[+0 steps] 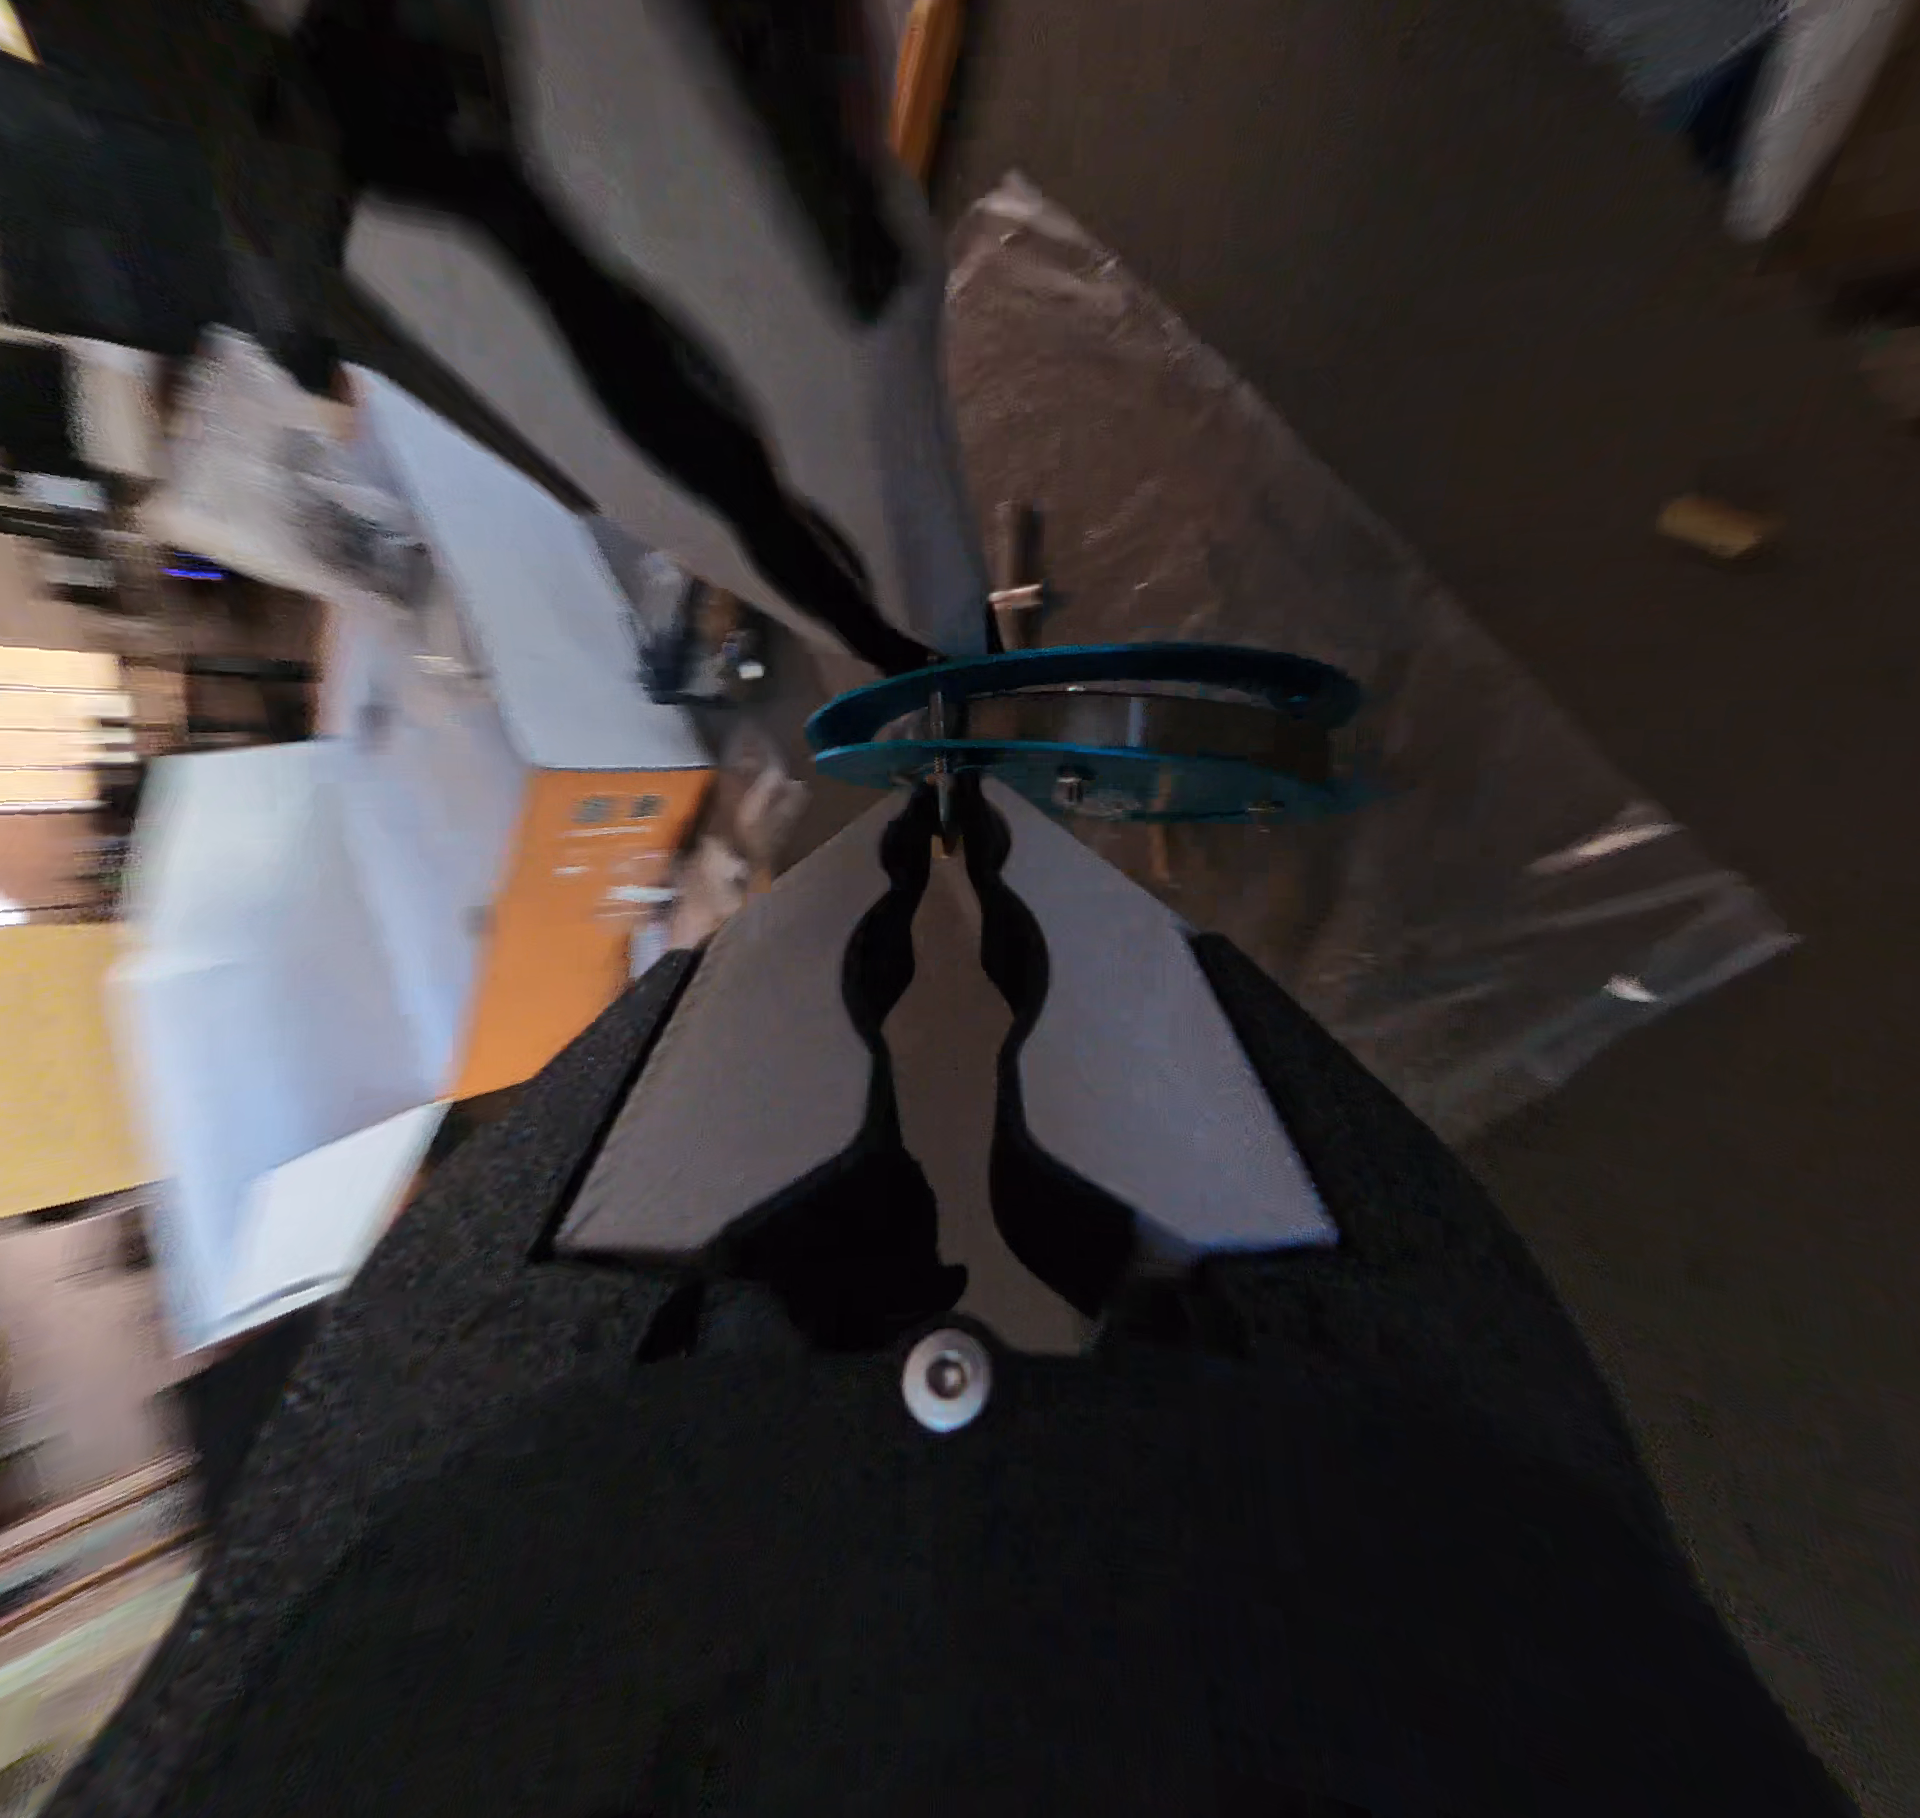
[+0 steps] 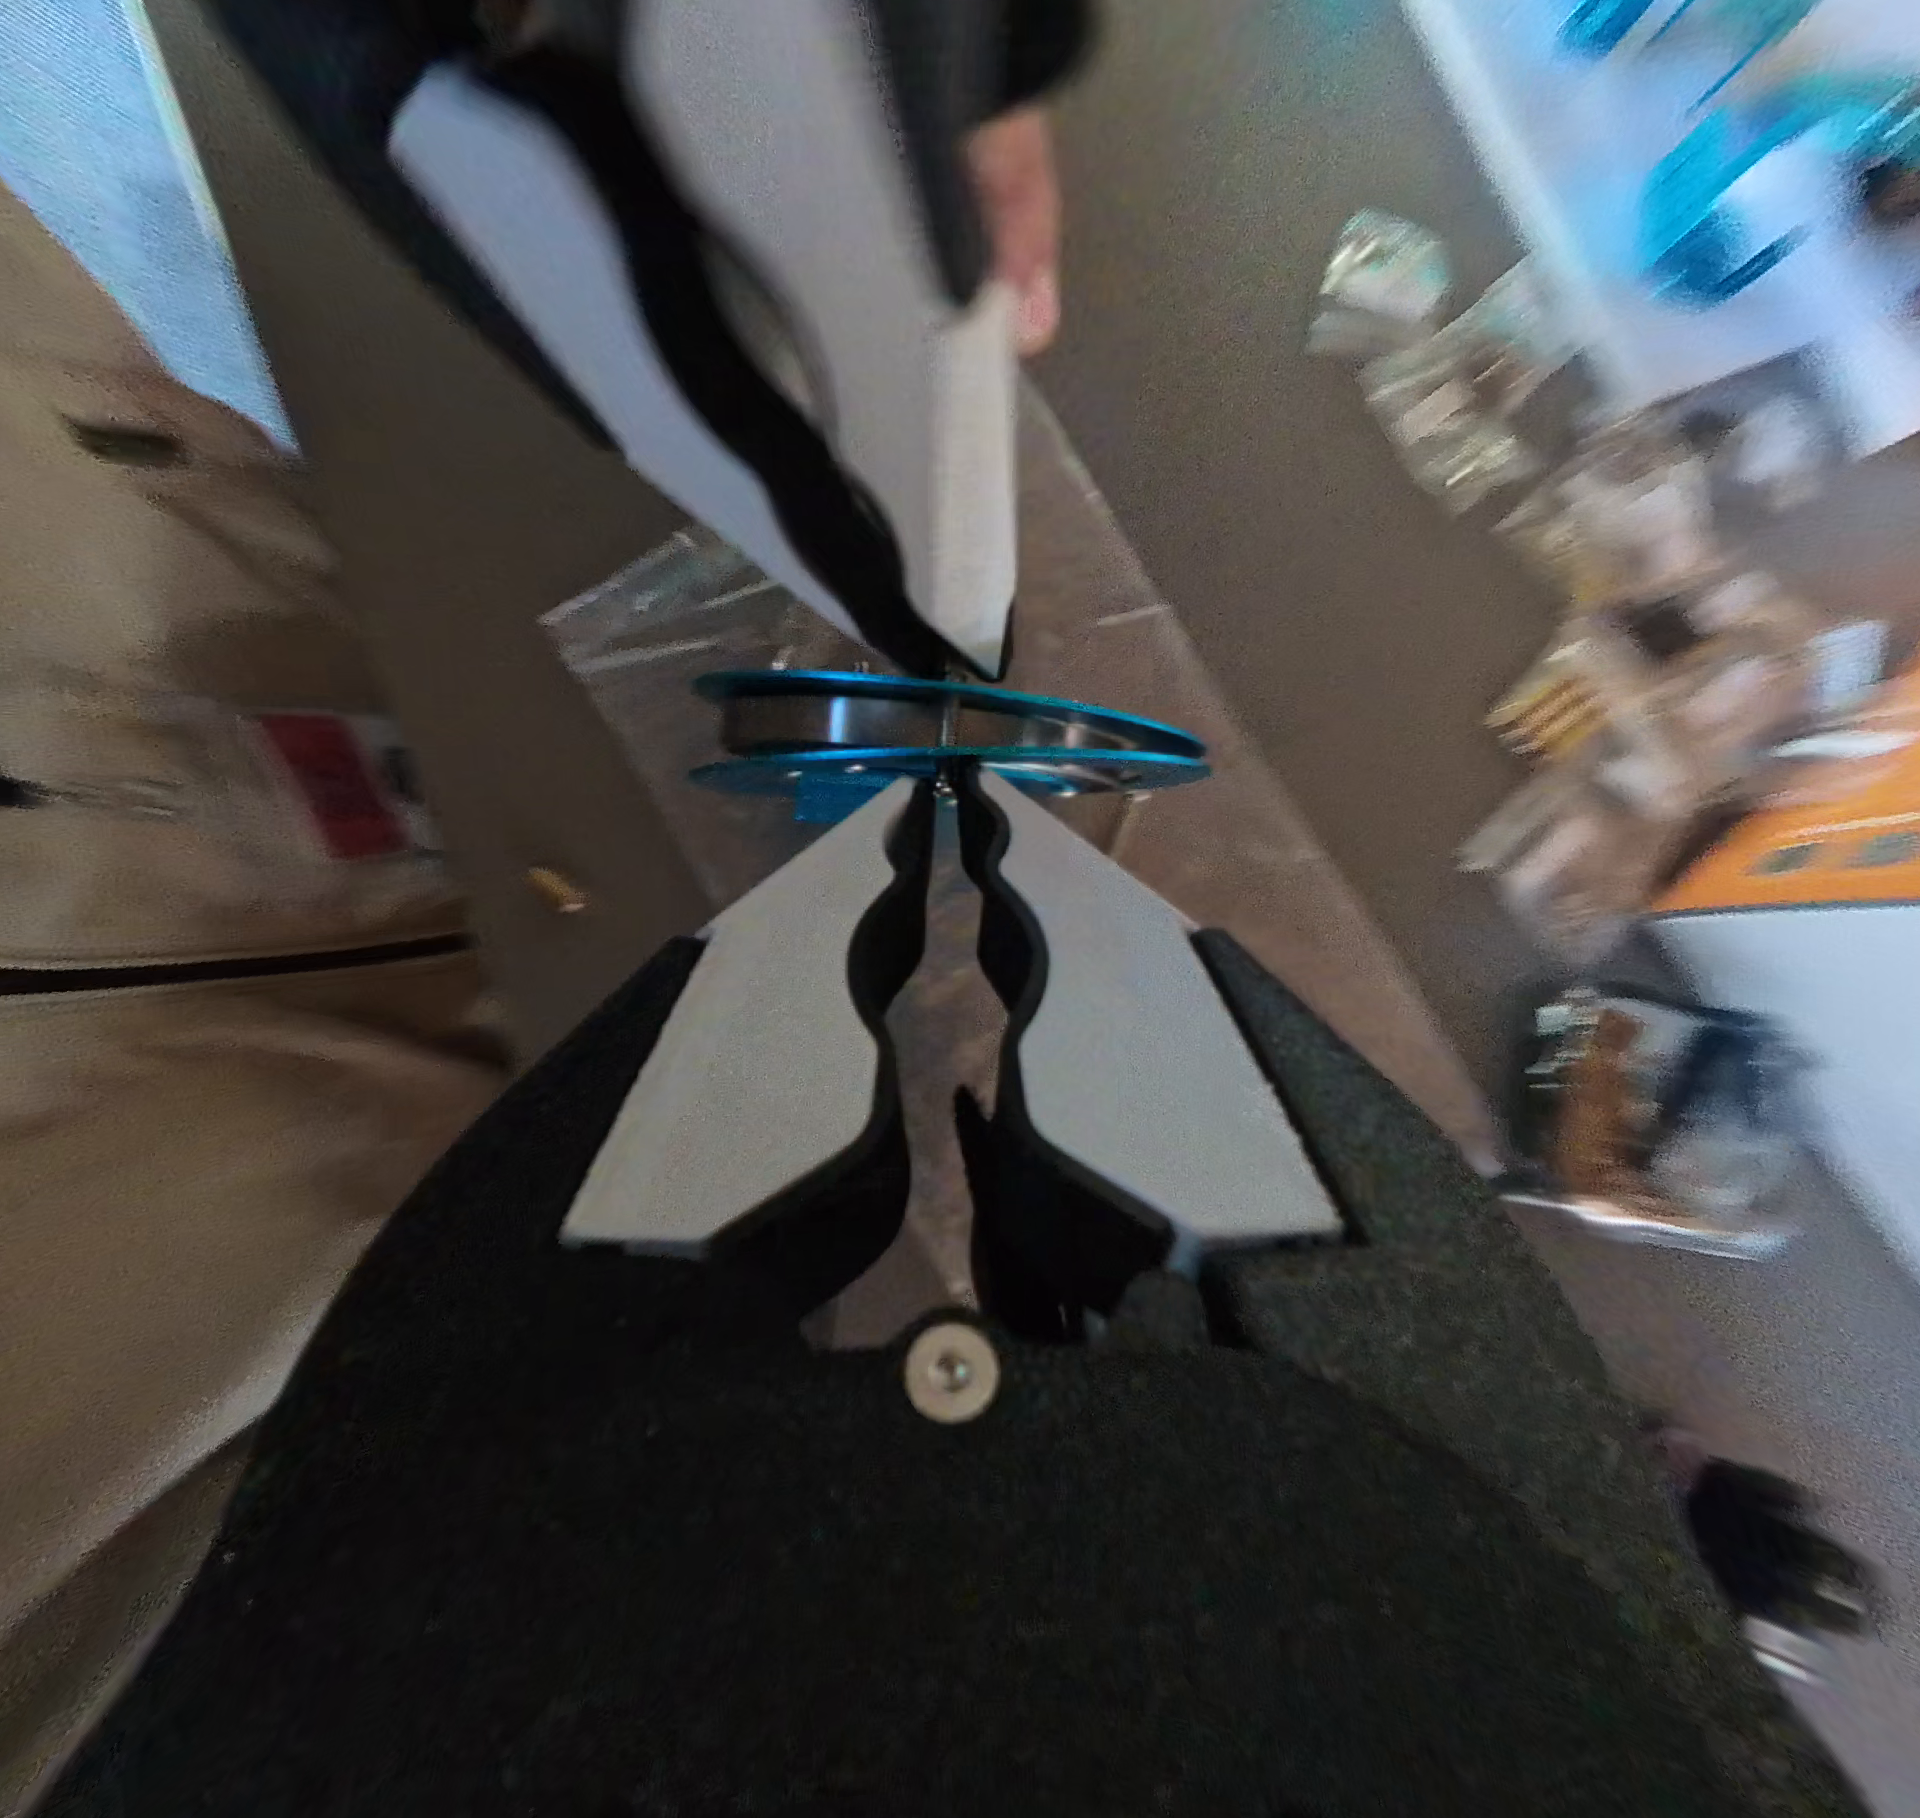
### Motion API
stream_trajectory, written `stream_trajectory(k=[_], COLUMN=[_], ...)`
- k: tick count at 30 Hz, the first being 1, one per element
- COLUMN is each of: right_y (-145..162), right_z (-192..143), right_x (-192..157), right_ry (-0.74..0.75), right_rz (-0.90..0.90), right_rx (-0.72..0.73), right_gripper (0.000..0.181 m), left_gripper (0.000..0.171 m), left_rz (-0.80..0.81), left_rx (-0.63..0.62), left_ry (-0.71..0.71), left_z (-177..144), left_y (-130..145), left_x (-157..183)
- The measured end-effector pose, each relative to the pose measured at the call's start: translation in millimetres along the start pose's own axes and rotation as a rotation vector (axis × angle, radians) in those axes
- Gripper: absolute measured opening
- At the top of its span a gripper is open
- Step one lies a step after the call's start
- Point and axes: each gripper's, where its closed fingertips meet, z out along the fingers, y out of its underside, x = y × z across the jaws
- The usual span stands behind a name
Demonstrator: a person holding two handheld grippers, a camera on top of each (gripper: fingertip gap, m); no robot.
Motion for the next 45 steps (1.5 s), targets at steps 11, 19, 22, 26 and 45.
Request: stream_trajectory(k=[11,19,22,26,45], right_y=[-1,-10,-16,-15,-18], right_z=[-10,-2,-2,5,4], right_x=[-26,5,7,9,19], right_ry=[-1.066,-0.05,0.377,0.741,0.484], right_rz=[0.863,-0.185,-0.569,-0.844,-0.418], right_rx=[-0.184,-0.047,-0.039,-0.072,0.029], right_gripper=[0.003,0.009,0.012,0.01,0.002], left_gripper=[0.002,0.004,0.004,0.004,0.005], left_rz=[0.378,-0.38,-0.664,-0.936,-0.442], left_rx=[-0.068,0.014,0.028,0.017,-0.008], left_ry=[-0.594,0.152,0.515,0.819,0.44], left_z=[0,-5,-12,-14,-7], left_y=[-8,4,4,3,-3], left_x=[-4,1,8,7,8])
